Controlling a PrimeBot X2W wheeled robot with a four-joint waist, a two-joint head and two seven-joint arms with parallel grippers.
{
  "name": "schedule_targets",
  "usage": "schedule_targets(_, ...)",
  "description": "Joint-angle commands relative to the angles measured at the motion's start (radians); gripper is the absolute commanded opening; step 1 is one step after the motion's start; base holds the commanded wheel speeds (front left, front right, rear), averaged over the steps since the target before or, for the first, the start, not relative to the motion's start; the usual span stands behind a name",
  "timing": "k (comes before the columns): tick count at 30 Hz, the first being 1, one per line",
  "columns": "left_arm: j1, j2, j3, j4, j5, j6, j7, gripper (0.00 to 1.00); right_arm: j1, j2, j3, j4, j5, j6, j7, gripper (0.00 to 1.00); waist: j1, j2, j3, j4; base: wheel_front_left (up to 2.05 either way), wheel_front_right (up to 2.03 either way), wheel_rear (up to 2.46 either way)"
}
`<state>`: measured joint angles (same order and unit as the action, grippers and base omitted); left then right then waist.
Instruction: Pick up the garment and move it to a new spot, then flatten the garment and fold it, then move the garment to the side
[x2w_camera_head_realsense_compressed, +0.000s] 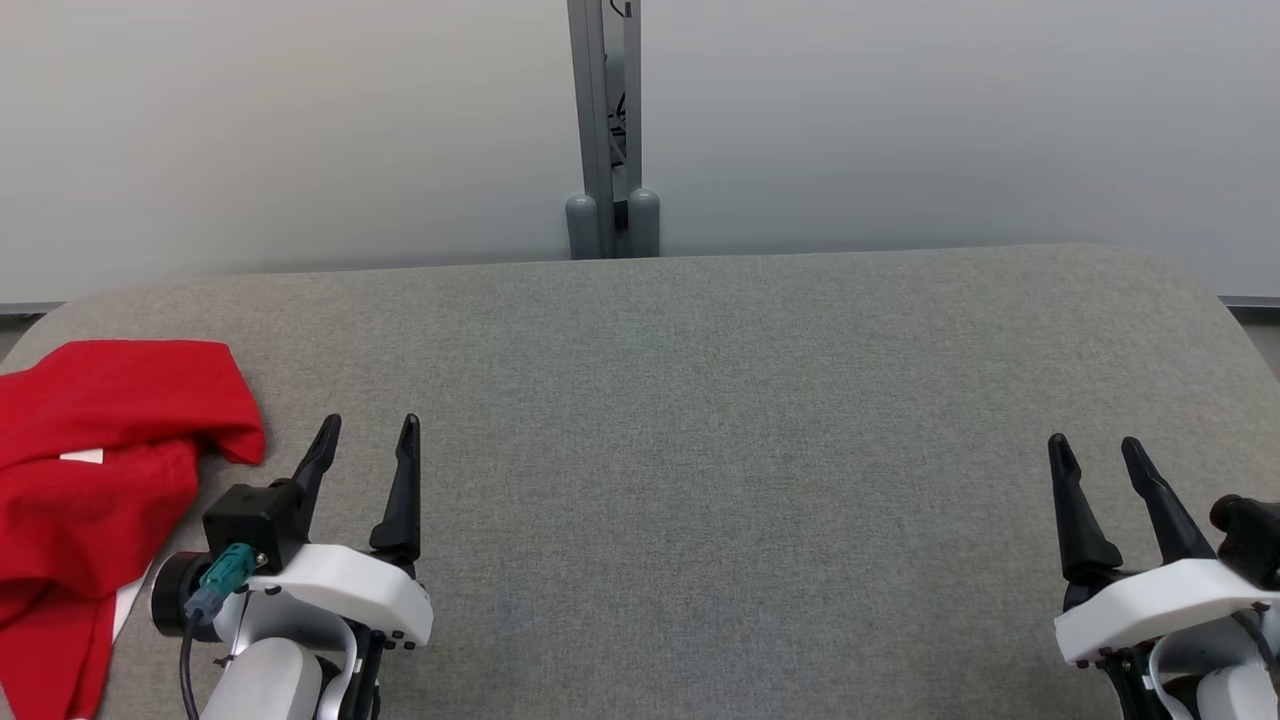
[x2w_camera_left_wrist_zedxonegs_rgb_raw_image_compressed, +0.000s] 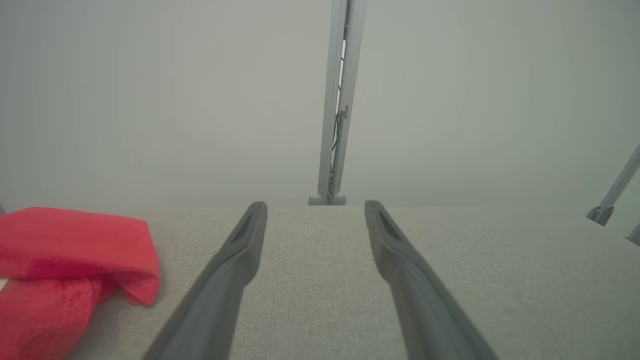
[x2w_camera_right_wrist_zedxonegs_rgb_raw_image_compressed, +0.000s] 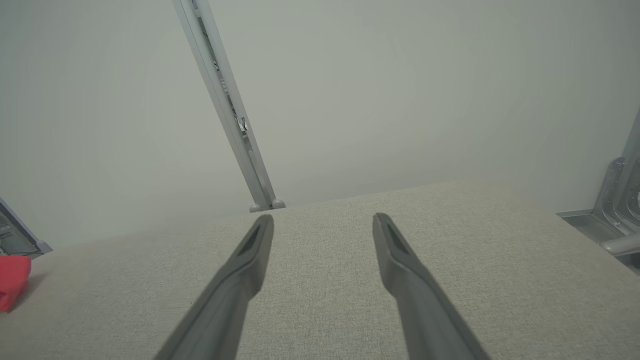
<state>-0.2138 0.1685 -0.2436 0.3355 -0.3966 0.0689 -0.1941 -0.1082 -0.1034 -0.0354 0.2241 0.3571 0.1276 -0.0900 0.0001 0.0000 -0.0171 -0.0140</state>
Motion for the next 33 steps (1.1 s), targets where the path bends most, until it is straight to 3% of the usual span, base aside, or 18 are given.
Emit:
schedule_targets(1, -0.008, 0.008, 0.0, -0.005, 0.032, 0.009, 0.004, 1.0, 0.004, -0.007, 0.003, -0.004, -0.029, 0.004, -0.016, 1.0, 0.0, 0.0, 0.0, -0.002, 0.0, 0.0, 0.0)
schedule_targets(33, 0.019, 0.025, 0.005, -0.014, 0.189, 0.058, 0.031, 1.0, 0.028, 0.008, 0.027, 0.002, -0.146, 0.005, -0.069, 1.0, -0.0001, 0.0, 0.0, -0.008, 0.0, 0.0, 0.0)
